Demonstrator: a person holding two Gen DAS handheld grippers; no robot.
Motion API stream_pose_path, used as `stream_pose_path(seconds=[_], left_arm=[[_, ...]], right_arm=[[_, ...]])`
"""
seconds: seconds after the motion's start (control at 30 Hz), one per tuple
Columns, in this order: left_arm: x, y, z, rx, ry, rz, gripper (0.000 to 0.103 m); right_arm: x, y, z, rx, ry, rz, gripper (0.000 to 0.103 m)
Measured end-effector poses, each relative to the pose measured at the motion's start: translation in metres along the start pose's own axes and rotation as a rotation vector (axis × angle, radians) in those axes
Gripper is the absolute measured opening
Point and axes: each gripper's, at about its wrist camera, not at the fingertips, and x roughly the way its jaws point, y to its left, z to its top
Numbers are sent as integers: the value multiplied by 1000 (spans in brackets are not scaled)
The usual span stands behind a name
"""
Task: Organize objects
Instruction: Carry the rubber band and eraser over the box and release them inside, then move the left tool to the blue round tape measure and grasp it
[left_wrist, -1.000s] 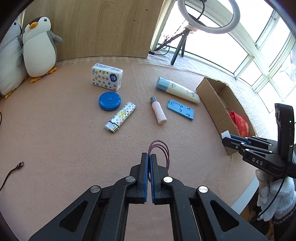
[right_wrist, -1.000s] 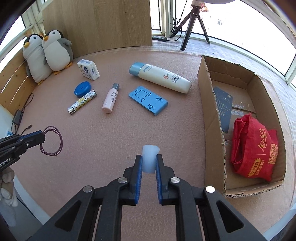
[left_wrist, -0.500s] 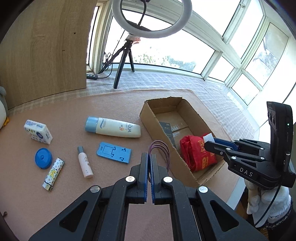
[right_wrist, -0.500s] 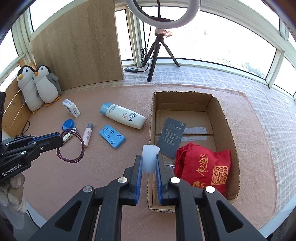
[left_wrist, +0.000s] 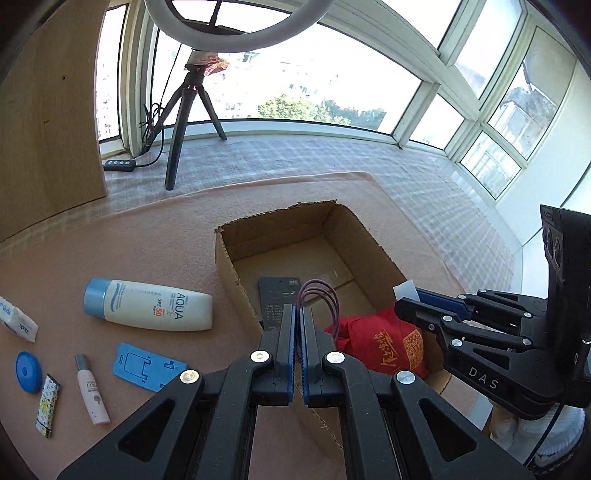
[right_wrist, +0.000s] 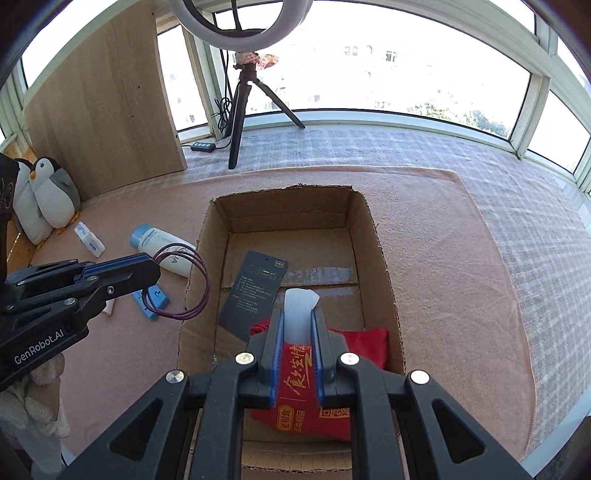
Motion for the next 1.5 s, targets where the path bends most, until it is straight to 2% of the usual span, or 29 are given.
stream_pose_path(seconds=[0.1, 0.2, 0.23, 0.27, 0.33, 0.63, 0.93, 1.2, 1.5], left_arm=[[8, -1, 0, 6, 13, -6, 2], [11, 1, 0, -8, 33, -14, 5], [11, 2, 0, -11, 37, -5, 16], [11, 3, 0, -11, 35, 4, 29], [9, 6, -2, -10, 28, 12, 35], [-6, 22, -11, -29, 27, 16, 35], [-43, 55, -30, -69, 9, 40, 35], [-83, 104, -59, -123, 2, 99, 35], [-121, 183, -87, -220, 7, 195, 34]], right_arm=[[6, -5, 3, 6, 3, -2, 13], [8, -8, 5, 7, -4, 4, 30], [8, -8, 5, 5, -3, -10, 45], [7, -8, 4, 6, -11, -21, 54], [5, -8, 4, 8, -25, -26, 55], [5, 0, 0, 14, -19, -37, 55], [-4, 23, -2, 14, -24, -18, 55], [-14, 61, -12, 2, -30, 25, 55], [-18, 113, -32, -24, -18, 45, 55]])
